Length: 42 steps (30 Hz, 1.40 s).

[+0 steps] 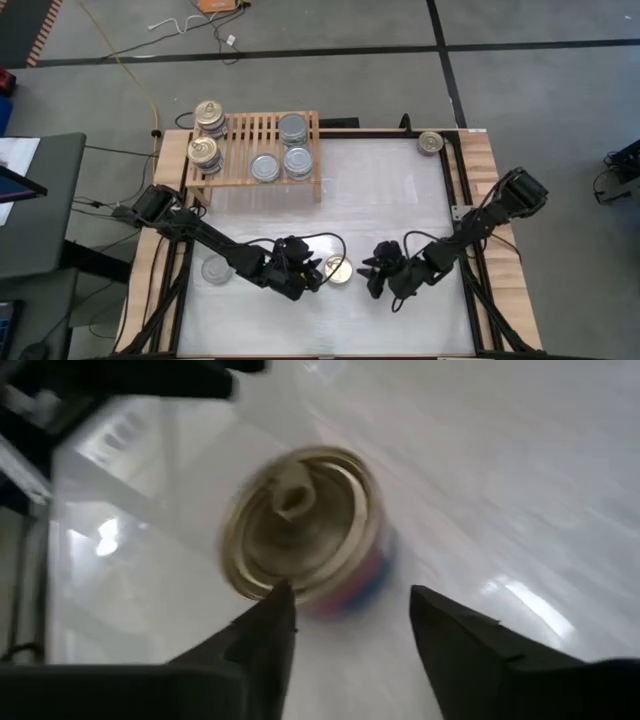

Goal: Stack canned seafood by type on shelf
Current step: Put the blue tuna on the shelf

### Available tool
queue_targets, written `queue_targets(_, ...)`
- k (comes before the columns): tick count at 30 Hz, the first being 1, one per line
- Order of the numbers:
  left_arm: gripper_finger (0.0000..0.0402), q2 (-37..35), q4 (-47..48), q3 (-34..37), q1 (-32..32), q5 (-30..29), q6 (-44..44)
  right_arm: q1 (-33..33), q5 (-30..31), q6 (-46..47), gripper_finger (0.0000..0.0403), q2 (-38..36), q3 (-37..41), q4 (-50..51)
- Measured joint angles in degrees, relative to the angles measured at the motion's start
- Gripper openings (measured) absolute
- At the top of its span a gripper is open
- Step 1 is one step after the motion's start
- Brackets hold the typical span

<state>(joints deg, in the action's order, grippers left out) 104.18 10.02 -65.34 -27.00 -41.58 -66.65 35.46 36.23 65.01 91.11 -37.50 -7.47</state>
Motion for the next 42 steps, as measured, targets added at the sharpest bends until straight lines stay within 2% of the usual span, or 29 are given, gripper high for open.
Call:
queue_targets(3, 0.0141, 0.0, 0.0, 0.0, 0.0, 0.0, -0.15, -0.6, -0.02, -1.55, 0.024, 0.7, 0.0, -3.74)
queue_targets(6, 0.0141, 0.0, 0.0, 0.0, 0.0, 0.0, -0.93, -2.17, -0.11, 2.07, 0.0257, 3.33, 0.0, -5.51)
queue_targets(9, 0.0141, 0.0, -0.01, 0.0, -0.09, 0.08, -1.75, -3.68, -0.04, 6.34, 0.0259, 6.19, -0.24, -6.0)
queue_targets(12, 0.0141, 0.0, 0.0, 0.0, -0.34, 0.2, -2.28, -4.24, 0.02, 5.33, 0.026, 7.67, -0.44, -9.28)
queue_targets(16, 0.0141, 0.0, 0.0, -0.02, -0.42, 0.3, -3.03, -4.26, -0.35, 3.52, 0.026, 7.53, -0.37, -12.4)
queue_targets(24, 0.0141, 0.0, -0.07, -0.02, -0.42, -0.07, -3.27, -5.63, -0.43, 4.43, 0.0259, 6.78, -2.06, -12.31)
queue_targets(32, 0.0141, -0.04, -0.04, -0.02, -0.39, -0.7, -3.74, -7.34, -3.54, 5.88, 0.0225, 9.22, -8.09, 0.42)
queue_targets(42, 0.0141, -0.07, 1.38, -0.07, -0.68, 0.66, -4.33, -8.57, -4.22, 5.51, 0.0173, 12.13, -9.01, -1.2)
